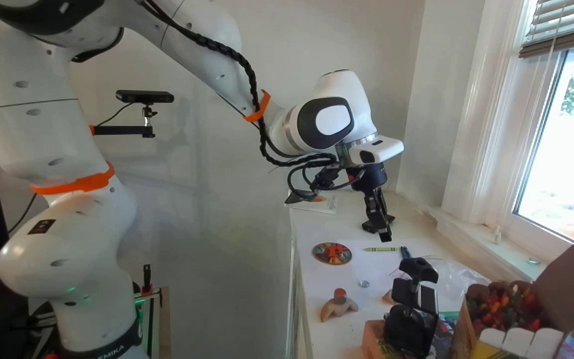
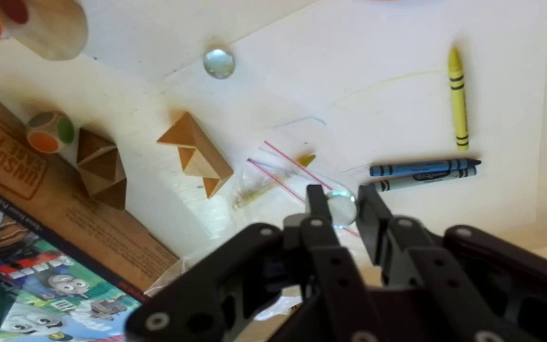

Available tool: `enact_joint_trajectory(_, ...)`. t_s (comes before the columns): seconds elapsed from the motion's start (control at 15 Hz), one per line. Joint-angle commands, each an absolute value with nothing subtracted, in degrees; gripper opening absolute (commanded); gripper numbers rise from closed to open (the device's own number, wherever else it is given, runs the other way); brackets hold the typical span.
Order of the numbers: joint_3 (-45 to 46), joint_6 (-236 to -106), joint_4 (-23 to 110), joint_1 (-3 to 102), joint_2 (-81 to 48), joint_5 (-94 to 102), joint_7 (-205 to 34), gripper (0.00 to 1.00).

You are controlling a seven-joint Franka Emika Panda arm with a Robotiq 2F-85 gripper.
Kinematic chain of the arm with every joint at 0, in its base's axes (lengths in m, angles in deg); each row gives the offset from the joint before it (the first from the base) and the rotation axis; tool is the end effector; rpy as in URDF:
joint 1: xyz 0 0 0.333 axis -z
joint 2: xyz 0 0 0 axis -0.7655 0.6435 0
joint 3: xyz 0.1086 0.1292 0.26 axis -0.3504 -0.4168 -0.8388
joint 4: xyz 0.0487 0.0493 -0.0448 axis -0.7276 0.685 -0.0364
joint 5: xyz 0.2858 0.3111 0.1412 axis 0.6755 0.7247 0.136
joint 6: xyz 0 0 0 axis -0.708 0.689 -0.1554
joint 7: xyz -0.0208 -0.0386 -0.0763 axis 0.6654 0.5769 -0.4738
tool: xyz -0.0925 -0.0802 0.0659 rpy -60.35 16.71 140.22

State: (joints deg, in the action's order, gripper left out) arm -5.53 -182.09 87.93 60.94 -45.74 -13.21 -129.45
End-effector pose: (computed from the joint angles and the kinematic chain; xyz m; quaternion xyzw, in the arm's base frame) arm 0.5445 -0.0914 0.3764 0.9074 -0.3580 0.2117 0.0595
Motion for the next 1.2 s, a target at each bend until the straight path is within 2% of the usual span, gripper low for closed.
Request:
enact_joint_trajectory(0.0, -7.18, -187.82, 90.03, 62.65, -43.57, -18.8, -139.68, 0.05)
enact_joint_trajectory(0.13, -7.23, -189.43, 90.53, 63.22, -42.47, -22.05, -144.76, 0.05)
enact_joint_trajectory(0.2, -6.0, -186.79, 89.54, 61.38, -43.47, -18.75, -139.49, 0.05)
enact_joint_trajectory(0.27, -5.88, -186.97, 89.6, 61.31, -43.09, -19.15, -140.13, 0.22)
enact_joint_trajectory(0.6, -5.85, -186.98, 89.3, 61.31, -43.2, -19.1, -139.74, 0.22)
enact_joint_trajectory(0.67, -6.08, -187.05, 89.23, 61.62, -42.65, -19.95, -140.99, 0.05)
enact_joint_trajectory(1.13, -7.41, -188.23, 85.16, 61.89, -37.32, -36.63, -164.13, 0.05)
